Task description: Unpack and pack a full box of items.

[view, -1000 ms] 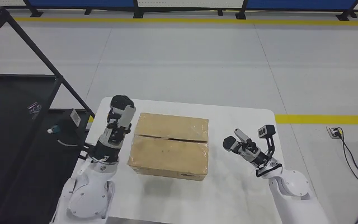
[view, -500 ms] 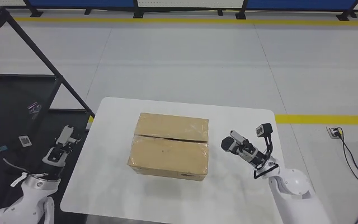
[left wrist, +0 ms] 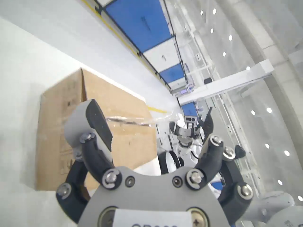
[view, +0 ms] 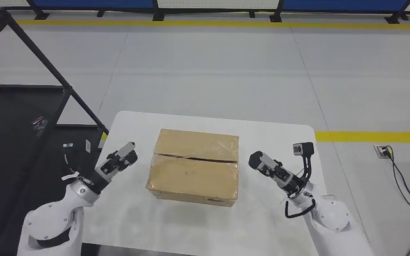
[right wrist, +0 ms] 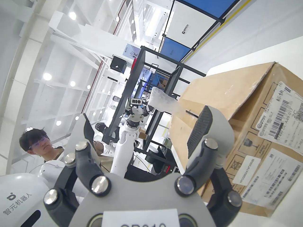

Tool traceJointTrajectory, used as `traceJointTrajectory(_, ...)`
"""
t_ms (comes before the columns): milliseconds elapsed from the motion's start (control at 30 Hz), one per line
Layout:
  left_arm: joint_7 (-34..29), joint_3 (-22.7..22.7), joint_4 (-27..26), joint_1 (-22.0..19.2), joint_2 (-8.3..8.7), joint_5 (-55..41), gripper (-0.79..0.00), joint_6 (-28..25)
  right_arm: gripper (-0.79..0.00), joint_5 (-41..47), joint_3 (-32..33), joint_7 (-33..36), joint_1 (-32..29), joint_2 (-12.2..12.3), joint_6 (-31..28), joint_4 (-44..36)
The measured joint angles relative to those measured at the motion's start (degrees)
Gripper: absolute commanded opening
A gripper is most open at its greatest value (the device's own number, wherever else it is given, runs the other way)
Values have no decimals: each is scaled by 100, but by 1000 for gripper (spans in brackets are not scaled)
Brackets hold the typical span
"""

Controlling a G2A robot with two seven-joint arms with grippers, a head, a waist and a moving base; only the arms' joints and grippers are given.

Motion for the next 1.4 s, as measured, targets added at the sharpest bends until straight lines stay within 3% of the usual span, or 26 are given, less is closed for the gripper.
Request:
traceJointTrajectory(200,17,12,-3,10,2,43,0,-15,0,-25,-33,-47,-7,-2,93,-8)
traceJointTrajectory(300,-95,224,22,-25,10,46,0,86,0,5,-90,-122,30,-11,125,-30)
traceJointTrajectory(500,-548,700,620,-582,40,-287,0,460,0,175,-157,99,275,-7,20,-22)
traceJointTrajectory(833,-496,1250,1667,-1369,62,-371,0,570,0,121,-333,340,585,-4,-267,-10)
traceJointTrajectory(1167,-230,1574,2015,-1615,69,-507,0,561,0,149,-319,205,424,10,-1075,-238)
traceJointTrajectory(1400,-74,1722,1994,-1631,83,-562,0,571,0,-64,-436,279,550,27,-647,-337)
